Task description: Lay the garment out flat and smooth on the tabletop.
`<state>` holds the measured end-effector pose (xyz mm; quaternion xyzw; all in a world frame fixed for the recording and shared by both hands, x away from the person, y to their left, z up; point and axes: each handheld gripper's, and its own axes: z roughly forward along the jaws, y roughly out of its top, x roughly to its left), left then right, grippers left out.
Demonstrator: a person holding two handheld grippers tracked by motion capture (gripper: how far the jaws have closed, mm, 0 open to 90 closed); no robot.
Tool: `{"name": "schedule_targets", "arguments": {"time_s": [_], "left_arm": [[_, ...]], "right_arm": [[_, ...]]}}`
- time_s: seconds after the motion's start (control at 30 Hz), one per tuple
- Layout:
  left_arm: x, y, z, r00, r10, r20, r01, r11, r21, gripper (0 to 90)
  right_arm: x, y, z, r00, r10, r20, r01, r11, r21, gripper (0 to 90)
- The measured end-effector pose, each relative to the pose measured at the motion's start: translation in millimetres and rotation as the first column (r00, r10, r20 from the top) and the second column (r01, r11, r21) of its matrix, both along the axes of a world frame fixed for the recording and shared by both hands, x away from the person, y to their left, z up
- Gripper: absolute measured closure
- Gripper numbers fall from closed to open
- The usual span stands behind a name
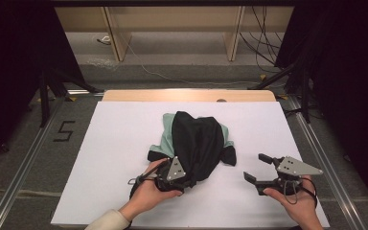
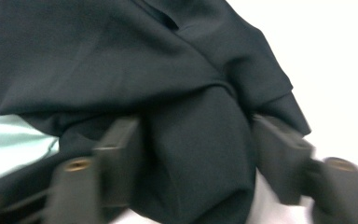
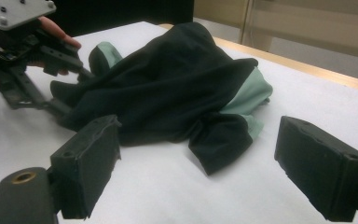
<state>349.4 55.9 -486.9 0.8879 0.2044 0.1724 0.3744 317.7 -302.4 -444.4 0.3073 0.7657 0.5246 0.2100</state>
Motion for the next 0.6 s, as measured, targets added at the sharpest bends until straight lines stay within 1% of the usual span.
{"name": "schedule_targets", "arguments": {"time_s": [0.03,0.07,0.1,0.13,0.17,0.2,0.23,0.27,0.3,0.33,0.37,0.43,0.47,0.53,0.57,0.6], "left_arm": [[1.0,-0.1,0.9,1.0000,-0.006,-0.003,0.006,1.0000,0.002,53.8],[1.2,0.8,2.9,0.9999,-0.011,-0.008,0.011,0.9999,0.006,62.9],[1.0,2.5,5.7,0.9999,-0.010,-0.010,0.009,1.0000,-0.003,77.7],[0.8,4.2,8.2,0.9999,-0.006,-0.016,0.006,1.0000,-0.003,77.7],[0.6,6.1,11.4,0.9996,-0.002,-0.030,0.001,0.9998,-0.020,81.5],[0.3,7.9,15.3,0.9992,0.000,-0.041,-0.001,0.9995,-0.033,81.5],[-2.1,10.1,23.4,0.9979,-0.006,-0.065,0.002,0.9982,-0.061,82.1],[-2.1,10.1,23.4,0.9979,-0.006,-0.065,0.002,0.9982,-0.061,82.2],[-7.0,9.5,30.3,0.9965,-0.034,-0.077,0.028,0.9961,-0.084,82.3],[-10.0,7.8,32.8,0.9953,-0.051,-0.082,0.043,0.9946,-0.094,82.3],[-10.0,7.8,32.8,0.9953,-0.051,-0.082,0.043,0.9946,-0.094,82.4],[-16.7,2.8,36.5,0.9911,-0.090,-0.098,0.079,0.9907,-0.110,82.4],[-21.1,-1.1,38.3,0.9882,-0.115,-0.102,0.102,0.9875,-0.120,82.4],[-26.5,-6.5,40.8,0.9842,-0.142,-0.106,0.128,0.9830,-0.132,82.4],[-30.5,-11.0,44.5,0.9810,-0.163,-0.105,0.147,0.9786,-0.143,82.4],[-30.5,-11.0,44.5,0.9810,-0.163,-0.105,0.147,0.9786,-0.143,82.4]], "right_arm": [[0.1,0.7,-0.1,1.0000,0.002,0.000,-0.002,1.0000,0.000,15.1],[0.2,1.9,-0.2,1.0000,0.008,-0.001,-0.008,1.0000,0.000,15.3],[0.1,5.6,-0.5,0.9997,0.023,0.000,-0.023,0.9997,-0.010,15.5],[0.1,5.6,-0.5,0.9997,0.023,0.000,-0.023,0.9997,-0.010,15.5],[0.4,9.3,-0.8,0.9994,0.036,-0.002,-0.036,0.9992,-0.018,15.6],[0.4,9.3,-0.8,0.9994,0.036,-0.002,-0.036,0.9992,-0.018,15.6],[0.7,14.3,-1.2,0.9986,0.053,-0.007,-0.053,0.9983,-0.025,15.6],[0.7,14.3,-1.2,0.9986,0.053,-0.007,-0.053,0.9983,-0.025,15.6],[0.6,20.2,-1.7,0.9972,0.074,-0.011,-0.075,0.9966,-0.035,15.7],[0.6,23.6,-2.0,0.9960,0.088,-0.013,-0.088,0.9954,-0.037,15.8],[0.6,23.6,-2.0,0.9960,0.088,-0.013,-0.088,0.9954,-0.037,15.8],[0.3,31.0,-2.8,0.9932,0.115,-0.020,-0.116,0.9923,-0.045,15.9],[0.0,34.9,-3.2,0.9914,0.129,-0.022,-0.130,0.9903,-0.050,15.9],[-1.3,42.6,-3.7,0.9865,0.161,-0.028,-0.163,0.9852,-0.054,15.9],[-3.6,50.7,-4.1,0.9804,0.194,-0.034,-0.196,0.9792,-0.054,15.8],[-3.6,50.7,-4.1,0.9804,0.194,-0.034,-0.196,0.9792,-0.054,15.8]]}}
